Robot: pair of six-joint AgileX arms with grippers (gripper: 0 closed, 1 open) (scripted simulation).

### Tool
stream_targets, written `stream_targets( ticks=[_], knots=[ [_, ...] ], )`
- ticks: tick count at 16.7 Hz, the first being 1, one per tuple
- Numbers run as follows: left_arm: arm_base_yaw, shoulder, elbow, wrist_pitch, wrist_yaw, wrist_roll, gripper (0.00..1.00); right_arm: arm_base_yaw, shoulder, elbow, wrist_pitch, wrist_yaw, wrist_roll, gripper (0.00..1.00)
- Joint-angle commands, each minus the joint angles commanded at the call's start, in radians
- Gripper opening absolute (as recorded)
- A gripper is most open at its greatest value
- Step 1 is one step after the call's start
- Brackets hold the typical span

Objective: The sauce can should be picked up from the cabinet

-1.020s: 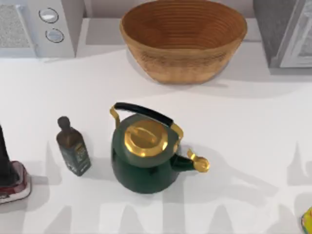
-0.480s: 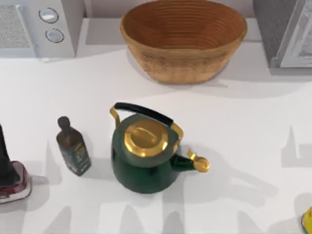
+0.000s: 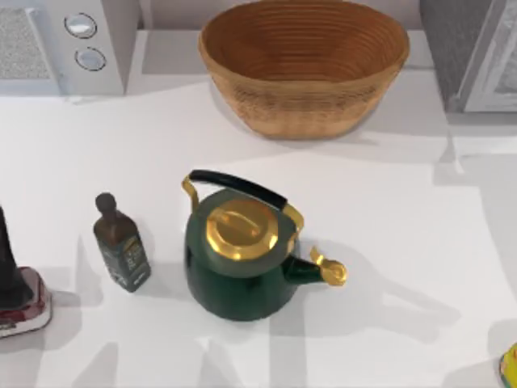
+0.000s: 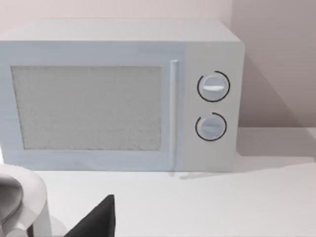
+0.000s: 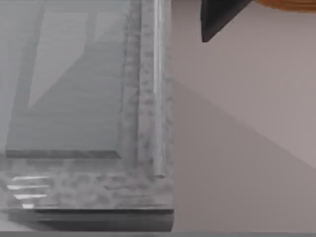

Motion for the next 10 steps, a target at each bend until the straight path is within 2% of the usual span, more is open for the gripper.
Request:
stream_targets(
  ticks=[6,10],
  knots=[
    [0.0,0.0,0.0,0.0,0.0,0.0,1.0,0.051,0.37,0.507,-0.119,0.055,0.003,1.0],
    [0.0,0.0,0.0,0.0,0.0,0.0,1.0,0.07,0.507,0.695,-0.161,0.075,0.005,1.0]
  ],
)
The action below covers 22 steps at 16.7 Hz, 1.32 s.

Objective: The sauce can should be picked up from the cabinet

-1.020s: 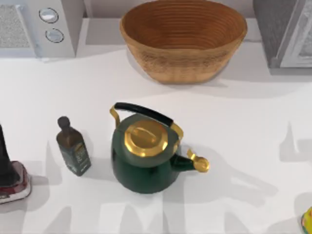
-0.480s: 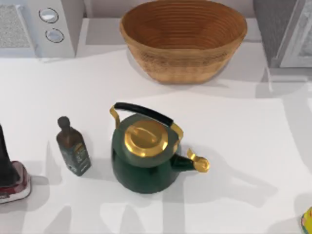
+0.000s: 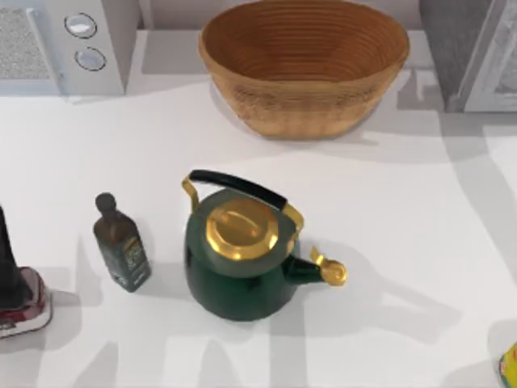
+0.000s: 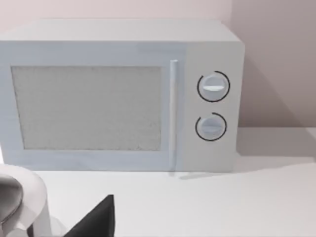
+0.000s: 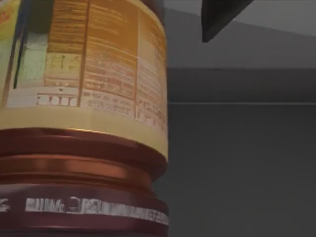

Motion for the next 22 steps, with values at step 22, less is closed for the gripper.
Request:
stream_targets(
  ticks=[22],
  knots=[
    [0.0,0.0,0.0,0.0,0.0,0.0,1.0,-0.049,0.204,0.16,0.054,-0.037,-0.001,1.0]
  ],
)
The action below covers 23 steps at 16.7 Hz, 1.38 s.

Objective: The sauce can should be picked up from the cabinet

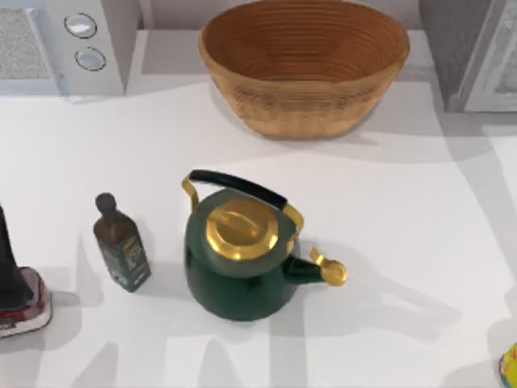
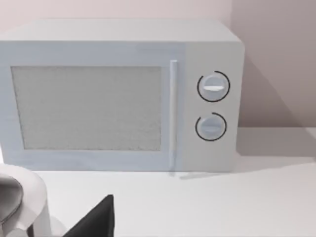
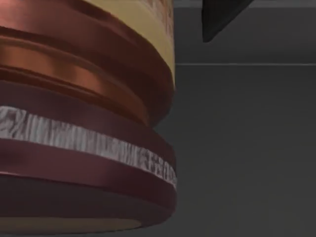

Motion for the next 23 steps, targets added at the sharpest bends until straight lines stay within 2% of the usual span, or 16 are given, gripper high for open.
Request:
stream_targets(
  ticks=[6,19,23],
  knots=[
    [0.0,0.0,0.0,0.0,0.0,0.0,1.0,-0.008,0.037,0.03,0.007,-0.007,0.0,1.0],
    [0.0,0.0,0.0,0.0,0.0,0.0,1.0,-0.008,0.037,0.03,0.007,-0.007,0.0,0.02],
    [0.0,0.0,0.0,0.0,0.0,0.0,1.0,-0.008,0.037,0.03,0.007,-0.007,0.0,0.0]
  ],
)
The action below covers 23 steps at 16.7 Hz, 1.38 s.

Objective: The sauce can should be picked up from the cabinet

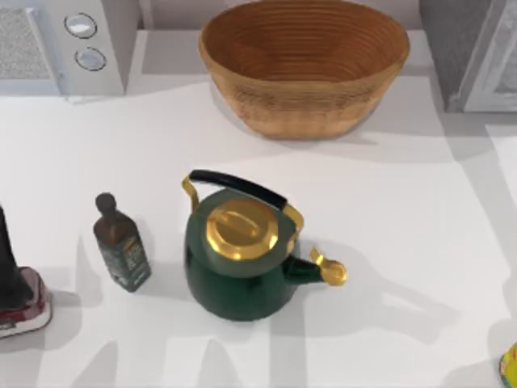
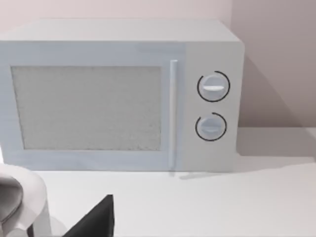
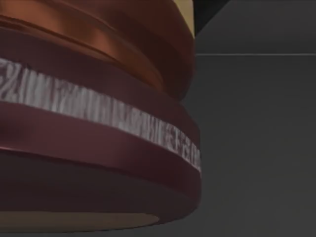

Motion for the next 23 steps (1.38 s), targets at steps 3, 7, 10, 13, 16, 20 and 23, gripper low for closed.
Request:
stream_targets(
  ticks=[3,7,10,13,16,20,23],
  knots=[
    [0.0,0.0,0.0,0.0,0.0,0.0,1.0,0.0,0.0,0.0,0.0,0.0,0.0,0.0],
    [0.0,0.0,0.0,0.0,0.0,0.0,1.0,0.01,-0.007,0.0,-0.015,0.002,0.001,0.0],
    [0.0,0.0,0.0,0.0,0.0,0.0,1.0,0.046,-0.059,0.015,-0.101,0.034,-0.002,0.0],
    [0.0,0.0,0.0,0.0,0.0,0.0,1.0,0.079,-0.129,0.044,-0.19,0.082,-0.003,0.0],
    [0.0,0.0,0.0,0.0,0.0,0.0,1.0,0.126,-0.211,0.071,-0.294,0.126,-0.002,0.0],
    [0.0,0.0,0.0,0.0,0.0,0.0,1.0,0.189,-0.316,0.102,-0.426,0.179,-0.001,0.0],
    [0.0,0.0,0.0,0.0,0.0,0.0,1.0,0.205,-0.349,0.112,-0.464,0.198,-0.001,0.0]
  ],
)
